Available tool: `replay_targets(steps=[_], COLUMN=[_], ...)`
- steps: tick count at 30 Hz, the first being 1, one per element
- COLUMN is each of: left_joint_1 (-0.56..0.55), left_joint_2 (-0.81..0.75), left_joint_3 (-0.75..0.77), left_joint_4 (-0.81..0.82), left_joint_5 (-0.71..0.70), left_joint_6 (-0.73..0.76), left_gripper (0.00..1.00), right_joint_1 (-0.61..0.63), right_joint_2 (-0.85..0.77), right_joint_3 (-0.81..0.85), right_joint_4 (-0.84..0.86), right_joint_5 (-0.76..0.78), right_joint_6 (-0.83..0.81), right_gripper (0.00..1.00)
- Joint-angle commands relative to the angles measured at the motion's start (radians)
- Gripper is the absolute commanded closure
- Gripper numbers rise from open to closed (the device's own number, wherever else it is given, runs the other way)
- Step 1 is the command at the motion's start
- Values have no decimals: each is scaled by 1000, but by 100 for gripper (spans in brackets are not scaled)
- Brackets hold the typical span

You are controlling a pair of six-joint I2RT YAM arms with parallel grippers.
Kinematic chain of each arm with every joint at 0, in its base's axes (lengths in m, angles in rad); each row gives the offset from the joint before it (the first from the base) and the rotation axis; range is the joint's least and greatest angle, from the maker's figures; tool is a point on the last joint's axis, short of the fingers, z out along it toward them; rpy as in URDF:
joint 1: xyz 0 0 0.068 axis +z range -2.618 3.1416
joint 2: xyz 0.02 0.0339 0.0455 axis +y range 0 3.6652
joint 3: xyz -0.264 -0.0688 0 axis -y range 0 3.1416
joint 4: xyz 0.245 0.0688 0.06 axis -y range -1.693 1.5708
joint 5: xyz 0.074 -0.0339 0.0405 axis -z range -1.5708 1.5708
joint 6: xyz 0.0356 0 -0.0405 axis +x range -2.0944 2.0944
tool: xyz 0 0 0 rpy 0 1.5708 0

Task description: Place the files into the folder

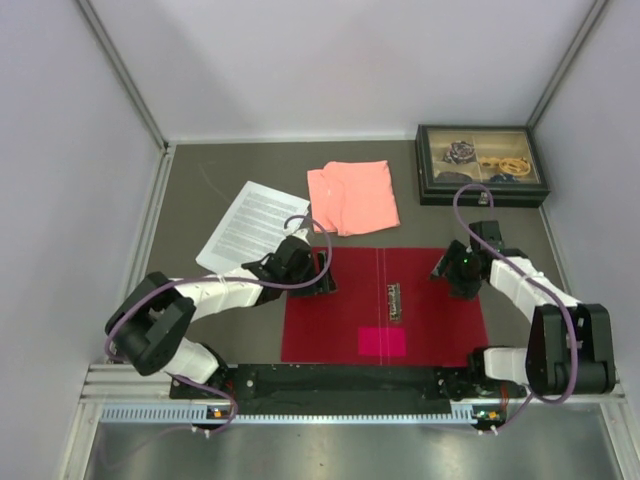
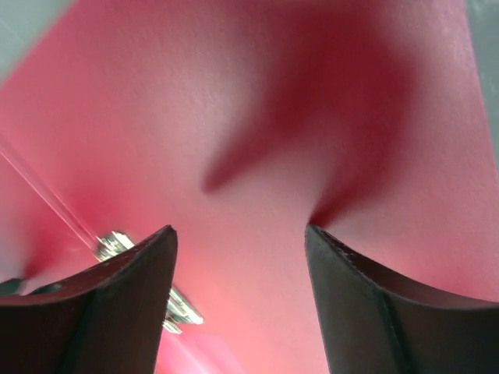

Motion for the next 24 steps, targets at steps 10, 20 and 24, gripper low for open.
replay_targets(steps=[10,20,24], left_joint_1=[-86,-264,-290], left_joint_2=[97,348,428], left_joint_3=[114,563,603], left_joint_4=[-5,-220,-211], left_joint_5=[-71,-284,-284], left_joint_6=[14,-59,-105], left_gripper=[26,36,47], right_joint_1=[-40,81,90], right_joint_2=[106,-117,-181], right_joint_3=[25,53,7], right_joint_4=[77,2,25], right_joint_5=[-70,-150,-267], right_joint_6=[-135,-176,-111], right_gripper=[43,34,35])
